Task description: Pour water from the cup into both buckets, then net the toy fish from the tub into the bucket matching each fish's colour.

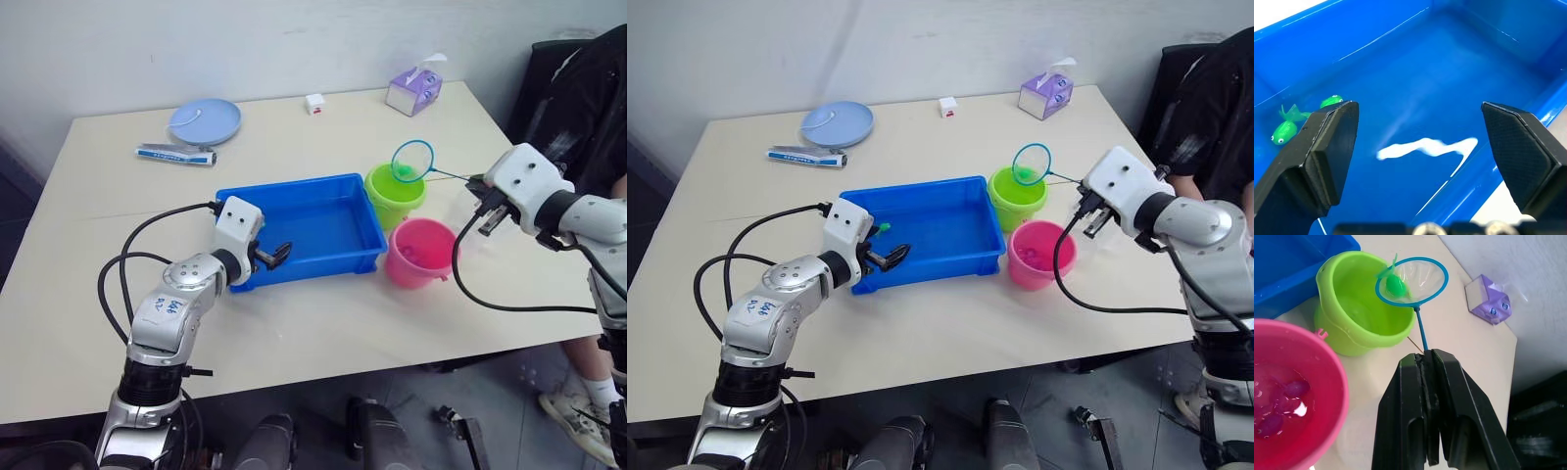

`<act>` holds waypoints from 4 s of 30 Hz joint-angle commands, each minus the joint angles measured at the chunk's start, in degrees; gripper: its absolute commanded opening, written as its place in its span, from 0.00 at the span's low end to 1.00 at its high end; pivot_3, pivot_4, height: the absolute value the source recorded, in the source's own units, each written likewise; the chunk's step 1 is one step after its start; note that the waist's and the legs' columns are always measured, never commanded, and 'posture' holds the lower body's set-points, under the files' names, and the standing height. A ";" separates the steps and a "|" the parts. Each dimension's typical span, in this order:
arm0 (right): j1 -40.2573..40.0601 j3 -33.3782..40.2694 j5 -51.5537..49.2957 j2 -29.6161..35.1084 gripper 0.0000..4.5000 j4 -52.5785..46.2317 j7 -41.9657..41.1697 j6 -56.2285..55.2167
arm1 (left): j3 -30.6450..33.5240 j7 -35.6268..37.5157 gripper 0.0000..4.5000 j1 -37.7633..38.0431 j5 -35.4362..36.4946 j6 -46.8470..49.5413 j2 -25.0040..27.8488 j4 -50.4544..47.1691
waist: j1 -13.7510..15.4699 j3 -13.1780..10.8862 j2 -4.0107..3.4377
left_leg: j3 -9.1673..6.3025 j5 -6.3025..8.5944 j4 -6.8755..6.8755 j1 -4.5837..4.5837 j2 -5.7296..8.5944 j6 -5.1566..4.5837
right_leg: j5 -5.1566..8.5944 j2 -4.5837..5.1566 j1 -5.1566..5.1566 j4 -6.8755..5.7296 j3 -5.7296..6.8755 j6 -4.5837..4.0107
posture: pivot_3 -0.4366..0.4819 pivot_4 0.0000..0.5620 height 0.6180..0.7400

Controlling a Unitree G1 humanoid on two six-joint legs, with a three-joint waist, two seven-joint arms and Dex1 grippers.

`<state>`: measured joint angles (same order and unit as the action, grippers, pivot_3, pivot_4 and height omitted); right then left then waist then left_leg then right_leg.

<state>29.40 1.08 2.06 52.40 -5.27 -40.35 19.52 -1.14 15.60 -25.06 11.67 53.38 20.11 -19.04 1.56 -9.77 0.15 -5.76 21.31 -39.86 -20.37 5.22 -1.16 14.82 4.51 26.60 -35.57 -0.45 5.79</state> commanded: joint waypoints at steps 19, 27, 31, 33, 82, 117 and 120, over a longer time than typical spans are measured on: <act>-1.52 -3.54 23.81 6.35 0.17 8.60 14.54 -33.29 | 0.05 -0.96 0.95 -1.00 -0.46 -1.29 -1.17 -0.35 | -0.17 0.00 0.00 | 0.06 0.00 -0.03 0.03 -0.01 0.00 | 0.00 -0.04 0.00 -0.02 0.01 0.00 | 0.48 0.27 1.00; -1.79 -3.71 25.76 6.89 0.17 7.88 15.36 -35.74 | 0.16 -1.06 0.95 -0.87 -0.51 -1.53 -1.23 -0.40 | -0.18 0.00 0.00 | 0.06 0.00 -0.03 0.03 -0.01 0.00 | 0.00 -0.04 -0.01 -0.02 0.01 0.00 | 0.48 0.27 1.00; -2.19 -4.00 29.72 7.82 0.17 7.30 17.72 -39.39 | 0.13 -1.22 0.95 -0.77 -0.60 -1.67 -1.36 -0.44 | -0.15 0.00 0.00 | 0.06 0.00 -0.03 0.03 -0.01 0.00 | 0.00 -0.04 -0.01 -0.02 0.01 0.00 | 0.48 0.27 1.00; -1.93 -3.44 30.56 7.76 0.17 7.49 18.80 -40.44 | 0.14 -1.25 0.95 -0.81 -0.61 -1.67 -1.43 -0.41 | -0.18 0.00 0.00 | 0.07 0.00 -0.03 0.03 0.00 0.00 | 0.00 -0.04 -0.01 -0.02 0.01 0.00 | 0.48 0.27 1.00; 22.99 -13.50 -18.17 -20.70 0.17 -1.71 -10.49 48.23 | 9.22 -10.09 0.95 8.60 -1.21 11.79 -2.41 -17.15 | -0.26 0.01 -0.01 | -0.10 0.00 -0.09 -0.02 0.00 0.00 | 0.00 0.01 -0.02 -0.26 -0.02 -0.01 | 0.48 0.27 1.00; 30.40 -18.58 -12.30 -33.55 0.17 30.45 -9.06 29.34 | 10.76 -12.57 0.95 10.40 -1.99 14.67 -3.17 -19.39 | -0.84 0.01 -0.01 | -0.09 0.01 -0.08 -0.01 -0.01 0.01 | 0.00 -0.02 0.00 -0.27 0.06 -0.01 | 0.48 0.27 1.00; 31.11 -18.08 -12.08 -34.35 0.17 31.79 -8.78 28.39 | 10.72 -12.60 0.95 10.06 -2.00 14.83 -3.24 -19.38 | -1.09 0.01 -0.01 | -0.09 0.01 -0.08 -0.01 0.00 0.01 | 0.00 -0.02 0.00 -0.27 0.07 -0.01 | 0.48 0.27 1.00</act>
<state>58.78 -18.30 -10.22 18.46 26.93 -49.27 49.03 9.04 3.21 -14.28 10.04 68.62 16.78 -36.48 0.47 -9.76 0.14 -5.86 21.32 -39.94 -20.38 5.21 -1.16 14.82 4.50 26.60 -35.84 -0.37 5.78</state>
